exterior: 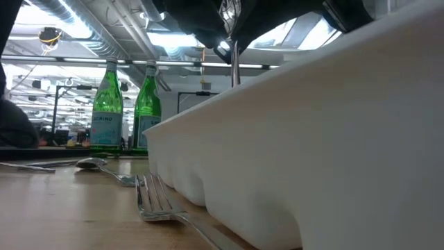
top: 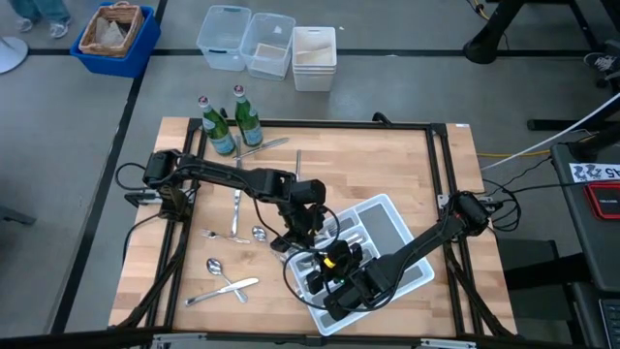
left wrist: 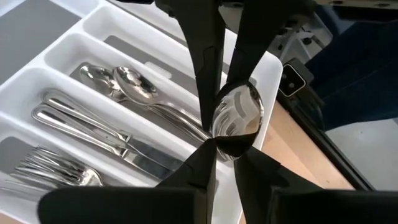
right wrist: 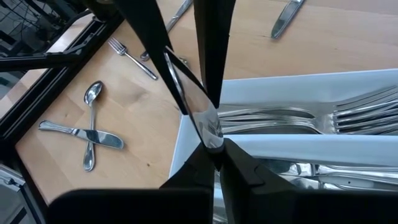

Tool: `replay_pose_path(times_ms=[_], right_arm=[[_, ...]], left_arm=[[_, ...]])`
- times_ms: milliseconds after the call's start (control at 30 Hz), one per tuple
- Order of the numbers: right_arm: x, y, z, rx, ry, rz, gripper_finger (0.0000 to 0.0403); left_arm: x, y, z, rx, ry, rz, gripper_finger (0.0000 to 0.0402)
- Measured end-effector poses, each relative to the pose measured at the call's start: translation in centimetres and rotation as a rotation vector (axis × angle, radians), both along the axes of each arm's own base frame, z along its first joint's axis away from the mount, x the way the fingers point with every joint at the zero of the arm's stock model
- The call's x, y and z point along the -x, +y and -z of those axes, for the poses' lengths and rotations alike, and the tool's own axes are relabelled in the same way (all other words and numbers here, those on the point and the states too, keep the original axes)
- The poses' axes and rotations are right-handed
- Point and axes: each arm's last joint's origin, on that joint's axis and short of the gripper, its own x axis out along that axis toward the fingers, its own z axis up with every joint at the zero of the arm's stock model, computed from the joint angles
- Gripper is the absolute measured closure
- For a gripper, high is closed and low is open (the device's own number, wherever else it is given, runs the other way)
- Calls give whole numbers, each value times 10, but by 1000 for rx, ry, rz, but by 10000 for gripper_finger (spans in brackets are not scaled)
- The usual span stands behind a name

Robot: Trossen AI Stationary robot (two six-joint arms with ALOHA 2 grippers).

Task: Sort silverware
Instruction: Put the silver spoon into the white silverware tray

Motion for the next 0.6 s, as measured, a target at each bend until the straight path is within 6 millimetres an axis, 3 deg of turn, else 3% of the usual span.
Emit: replay_pose_path(times_ms=[267, 600], right_arm=[[-1, 1, 0, -16, -14, 2, 385], [-1, 3, 1, -53, 15, -25, 384]], left_arm=[[-3, -3, -1, 26, -6, -44, 395], [-3, -20, 0, -68, -45, -33, 399]])
